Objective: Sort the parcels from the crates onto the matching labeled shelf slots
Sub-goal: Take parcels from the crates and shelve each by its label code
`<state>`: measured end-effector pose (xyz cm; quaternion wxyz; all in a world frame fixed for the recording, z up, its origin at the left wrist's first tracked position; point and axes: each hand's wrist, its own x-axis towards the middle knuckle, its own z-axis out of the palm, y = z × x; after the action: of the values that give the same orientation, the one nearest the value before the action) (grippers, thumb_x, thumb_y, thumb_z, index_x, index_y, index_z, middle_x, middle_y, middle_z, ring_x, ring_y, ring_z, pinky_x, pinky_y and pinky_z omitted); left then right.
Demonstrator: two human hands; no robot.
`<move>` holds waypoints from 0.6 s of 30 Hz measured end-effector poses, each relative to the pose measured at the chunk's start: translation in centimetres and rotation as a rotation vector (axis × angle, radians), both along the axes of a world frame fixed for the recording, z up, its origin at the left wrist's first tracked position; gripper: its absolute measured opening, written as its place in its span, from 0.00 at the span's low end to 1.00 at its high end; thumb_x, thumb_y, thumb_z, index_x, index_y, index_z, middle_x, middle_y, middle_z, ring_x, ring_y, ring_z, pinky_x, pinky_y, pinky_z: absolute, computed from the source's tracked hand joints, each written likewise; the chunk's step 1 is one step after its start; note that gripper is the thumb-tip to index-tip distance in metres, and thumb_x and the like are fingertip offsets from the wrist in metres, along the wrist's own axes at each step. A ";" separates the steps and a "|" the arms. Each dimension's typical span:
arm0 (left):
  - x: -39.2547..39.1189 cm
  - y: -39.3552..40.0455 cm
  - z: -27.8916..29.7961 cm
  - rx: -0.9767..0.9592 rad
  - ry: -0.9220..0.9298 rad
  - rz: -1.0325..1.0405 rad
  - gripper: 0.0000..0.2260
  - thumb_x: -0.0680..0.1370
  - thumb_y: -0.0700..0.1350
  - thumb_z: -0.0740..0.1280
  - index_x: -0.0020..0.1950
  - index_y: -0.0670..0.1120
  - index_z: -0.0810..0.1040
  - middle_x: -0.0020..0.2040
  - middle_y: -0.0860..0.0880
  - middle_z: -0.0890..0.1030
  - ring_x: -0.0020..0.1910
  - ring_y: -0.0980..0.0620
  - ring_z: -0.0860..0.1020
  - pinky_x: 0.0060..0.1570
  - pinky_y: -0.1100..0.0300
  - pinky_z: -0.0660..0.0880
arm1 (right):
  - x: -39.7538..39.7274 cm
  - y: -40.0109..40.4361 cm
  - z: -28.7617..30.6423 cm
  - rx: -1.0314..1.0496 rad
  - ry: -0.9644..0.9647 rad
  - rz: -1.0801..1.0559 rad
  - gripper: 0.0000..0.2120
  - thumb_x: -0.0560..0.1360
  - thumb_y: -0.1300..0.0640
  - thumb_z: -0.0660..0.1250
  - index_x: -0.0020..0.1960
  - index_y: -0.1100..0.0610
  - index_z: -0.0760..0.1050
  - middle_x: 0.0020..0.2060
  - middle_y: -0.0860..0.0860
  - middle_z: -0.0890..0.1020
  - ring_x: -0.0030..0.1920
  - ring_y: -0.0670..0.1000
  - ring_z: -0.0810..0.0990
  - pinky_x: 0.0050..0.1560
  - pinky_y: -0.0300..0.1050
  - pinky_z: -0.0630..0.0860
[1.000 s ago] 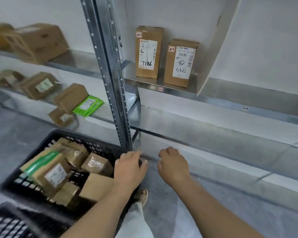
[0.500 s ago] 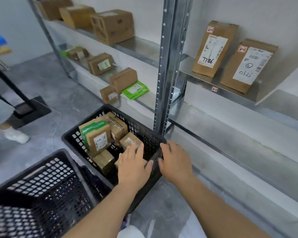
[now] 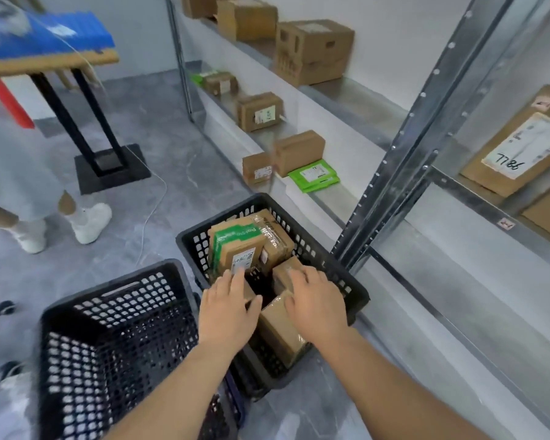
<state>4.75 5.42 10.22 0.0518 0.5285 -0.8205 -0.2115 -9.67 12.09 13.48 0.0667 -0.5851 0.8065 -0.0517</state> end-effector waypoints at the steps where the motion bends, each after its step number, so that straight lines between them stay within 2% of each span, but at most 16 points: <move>1: 0.4 -0.8 -0.1 0.013 0.005 0.026 0.30 0.80 0.58 0.55 0.78 0.48 0.50 0.77 0.45 0.57 0.76 0.47 0.56 0.74 0.52 0.54 | 0.0 -0.7 -0.1 0.009 -0.009 0.009 0.19 0.79 0.50 0.57 0.69 0.54 0.65 0.67 0.53 0.69 0.65 0.54 0.68 0.61 0.47 0.68; 8: 0.8 -4.4 -2.5 0.116 0.024 0.211 0.29 0.80 0.57 0.56 0.78 0.48 0.52 0.76 0.47 0.59 0.75 0.48 0.57 0.72 0.53 0.59 | -2.8 -5.5 -3.3 0.106 -0.044 0.101 0.19 0.79 0.50 0.58 0.68 0.53 0.64 0.66 0.52 0.69 0.65 0.53 0.67 0.60 0.46 0.67; 14: -2.8 -7.5 -5.1 0.228 0.013 0.372 0.29 0.80 0.55 0.57 0.78 0.49 0.51 0.75 0.47 0.61 0.73 0.47 0.61 0.64 0.50 0.67 | -7.8 -11.2 -8.2 0.211 -0.082 0.182 0.20 0.79 0.51 0.59 0.69 0.54 0.65 0.65 0.53 0.70 0.65 0.54 0.68 0.62 0.47 0.68; 18: -5.3 -11.3 -6.8 0.263 0.110 0.473 0.28 0.80 0.53 0.59 0.77 0.50 0.52 0.73 0.46 0.65 0.70 0.46 0.65 0.62 0.49 0.68 | -10.3 -15.8 -11.1 0.212 -0.154 0.204 0.19 0.79 0.51 0.60 0.68 0.53 0.66 0.63 0.53 0.71 0.59 0.53 0.72 0.49 0.45 0.72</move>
<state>-0.51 -5.84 3.41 0.0752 0.6953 -0.6357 -0.3268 -20.01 -3.74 2.34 0.1948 -0.6479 0.7364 -0.0040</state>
